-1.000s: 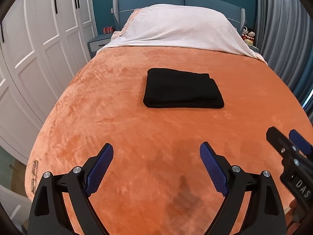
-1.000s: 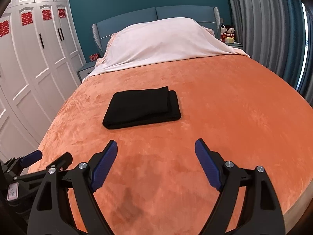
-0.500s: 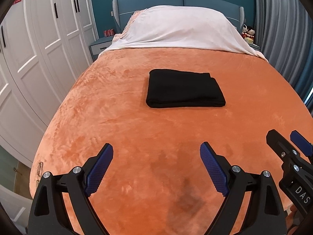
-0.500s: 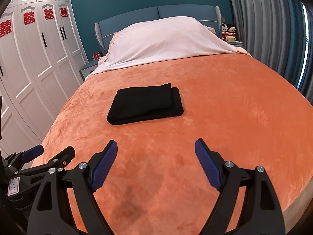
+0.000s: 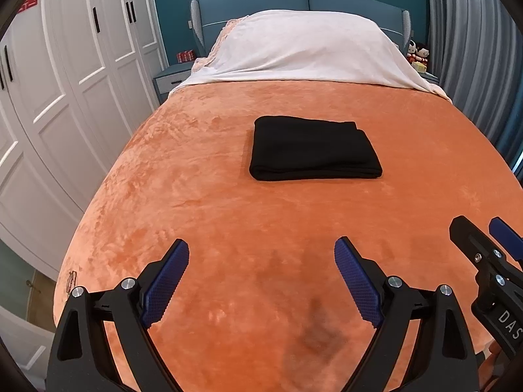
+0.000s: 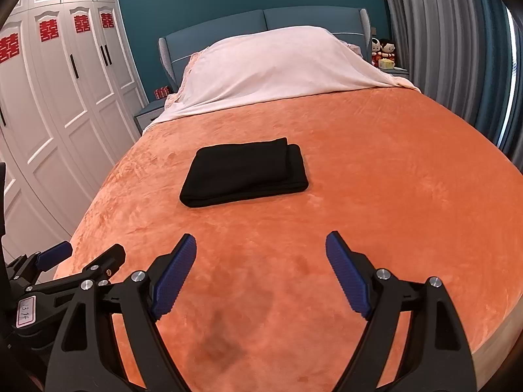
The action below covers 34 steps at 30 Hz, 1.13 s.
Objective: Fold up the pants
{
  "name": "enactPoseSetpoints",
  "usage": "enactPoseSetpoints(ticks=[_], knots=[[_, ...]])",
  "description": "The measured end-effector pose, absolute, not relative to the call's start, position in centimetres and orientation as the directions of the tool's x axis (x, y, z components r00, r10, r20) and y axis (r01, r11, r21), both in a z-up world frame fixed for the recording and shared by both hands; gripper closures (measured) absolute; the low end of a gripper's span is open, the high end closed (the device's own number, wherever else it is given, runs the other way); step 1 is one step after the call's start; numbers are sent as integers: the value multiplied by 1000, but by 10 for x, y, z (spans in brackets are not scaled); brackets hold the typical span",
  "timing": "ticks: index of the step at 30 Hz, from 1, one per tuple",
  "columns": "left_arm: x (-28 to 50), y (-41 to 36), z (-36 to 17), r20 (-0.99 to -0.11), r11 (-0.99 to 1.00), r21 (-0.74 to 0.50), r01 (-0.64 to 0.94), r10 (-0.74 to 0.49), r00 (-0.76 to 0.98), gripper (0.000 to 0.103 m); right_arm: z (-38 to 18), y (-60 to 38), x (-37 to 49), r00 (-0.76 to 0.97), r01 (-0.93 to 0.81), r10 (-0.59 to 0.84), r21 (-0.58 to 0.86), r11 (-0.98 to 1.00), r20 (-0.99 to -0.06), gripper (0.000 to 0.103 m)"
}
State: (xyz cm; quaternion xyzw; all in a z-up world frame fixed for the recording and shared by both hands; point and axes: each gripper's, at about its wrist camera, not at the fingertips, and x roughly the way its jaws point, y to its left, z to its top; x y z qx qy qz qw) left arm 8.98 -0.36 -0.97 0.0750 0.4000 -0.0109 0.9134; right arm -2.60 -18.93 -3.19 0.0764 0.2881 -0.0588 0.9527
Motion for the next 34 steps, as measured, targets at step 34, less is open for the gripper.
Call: enactPoseSetpoints(ticks=[34], knots=[[90,-3,-9,-745,991,116,61,46,665,12,-33,-184,-32,824,171,-74,122,978,-561,23]])
